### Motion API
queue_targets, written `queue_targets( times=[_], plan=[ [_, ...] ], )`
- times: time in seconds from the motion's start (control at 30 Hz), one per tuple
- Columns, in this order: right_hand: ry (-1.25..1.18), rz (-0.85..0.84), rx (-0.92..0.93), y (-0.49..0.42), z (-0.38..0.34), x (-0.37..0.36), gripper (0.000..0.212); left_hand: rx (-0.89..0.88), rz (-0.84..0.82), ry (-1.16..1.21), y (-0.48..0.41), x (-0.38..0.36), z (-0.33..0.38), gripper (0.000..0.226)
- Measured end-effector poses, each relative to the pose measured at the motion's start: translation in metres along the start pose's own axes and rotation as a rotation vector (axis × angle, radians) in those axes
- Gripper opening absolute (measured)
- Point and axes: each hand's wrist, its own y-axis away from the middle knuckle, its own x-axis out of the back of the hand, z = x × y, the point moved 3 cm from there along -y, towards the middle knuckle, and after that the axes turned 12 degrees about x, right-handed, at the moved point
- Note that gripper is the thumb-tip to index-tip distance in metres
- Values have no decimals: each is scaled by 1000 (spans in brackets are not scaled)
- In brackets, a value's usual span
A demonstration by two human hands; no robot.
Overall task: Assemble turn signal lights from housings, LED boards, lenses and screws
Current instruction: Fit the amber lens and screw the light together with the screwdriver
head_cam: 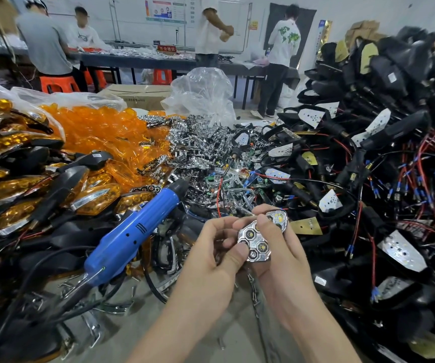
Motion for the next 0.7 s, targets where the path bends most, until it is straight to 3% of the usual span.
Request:
queue_targets(
  times=[0.37,0.7],
  plan=[
    [-207,32,-24,-3,-5,-1,16,-87,-11,-124,6,-2,4,25],
    [-141,37,-97,2,-1,-4,7,-54,-6,-66,7,-5,3,22]
  ],
)
